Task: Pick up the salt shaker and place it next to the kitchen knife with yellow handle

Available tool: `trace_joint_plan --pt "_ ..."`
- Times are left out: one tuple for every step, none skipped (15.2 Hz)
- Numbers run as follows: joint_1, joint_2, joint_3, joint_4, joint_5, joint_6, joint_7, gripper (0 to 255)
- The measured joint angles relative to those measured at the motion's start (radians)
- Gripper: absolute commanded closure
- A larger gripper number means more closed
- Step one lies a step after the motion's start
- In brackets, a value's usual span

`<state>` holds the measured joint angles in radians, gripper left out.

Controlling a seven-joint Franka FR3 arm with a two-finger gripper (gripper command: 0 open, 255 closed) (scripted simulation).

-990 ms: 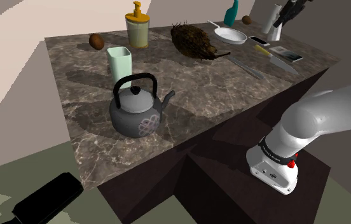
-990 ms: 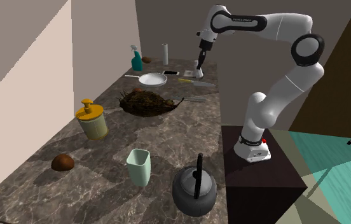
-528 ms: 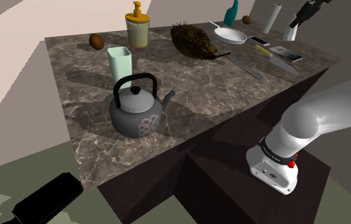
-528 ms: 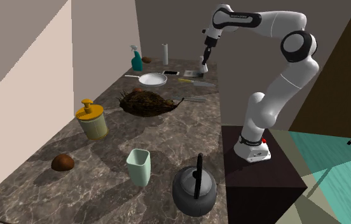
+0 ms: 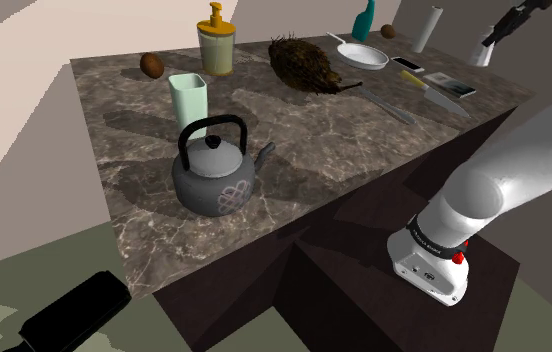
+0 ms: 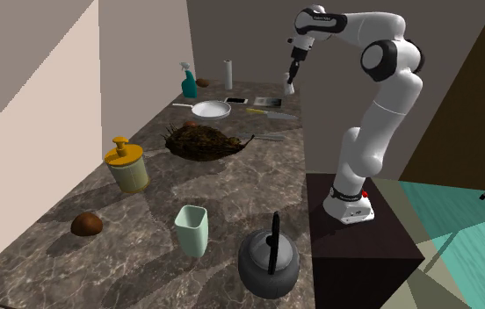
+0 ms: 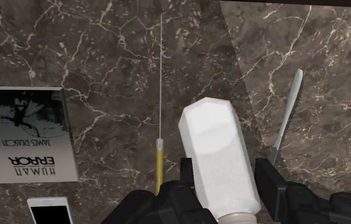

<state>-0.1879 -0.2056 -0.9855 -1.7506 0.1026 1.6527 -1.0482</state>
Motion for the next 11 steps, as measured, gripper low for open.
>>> trace_joint_plan --pt "0.004 0.052 -0.050 0.038 0.039 -0.017 -0.049 255" --pt "0.003 0.112 -0.099 0.087 0.087 -0.045 -0.100 255" --pt "-0.009 0.180 -0.144 0.124 0.145 -0.067 -0.156 255" --pt "-0.040 0.260 -0.181 0.169 0.213 -0.096 -0.218 255" --pt "-0.091 0.347 -0.201 0.220 0.289 -0.131 -0.280 255" --pt "-0.144 0.402 -0.201 0.258 0.339 -0.158 -0.324 255" --pt "-0.217 0.469 -0.190 0.316 0.396 -0.194 -0.366 255" --pt "-0.294 0.530 -0.171 0.376 0.447 -0.231 -0.400 255" --pt "-0.375 0.587 -0.148 0.445 0.495 -0.271 -0.428 255" --pt "-0.468 0.647 -0.120 0.532 0.544 -0.316 -0.447 255" --pt "-0.510 0.676 -0.106 0.560 0.566 -0.328 -0.462 255"
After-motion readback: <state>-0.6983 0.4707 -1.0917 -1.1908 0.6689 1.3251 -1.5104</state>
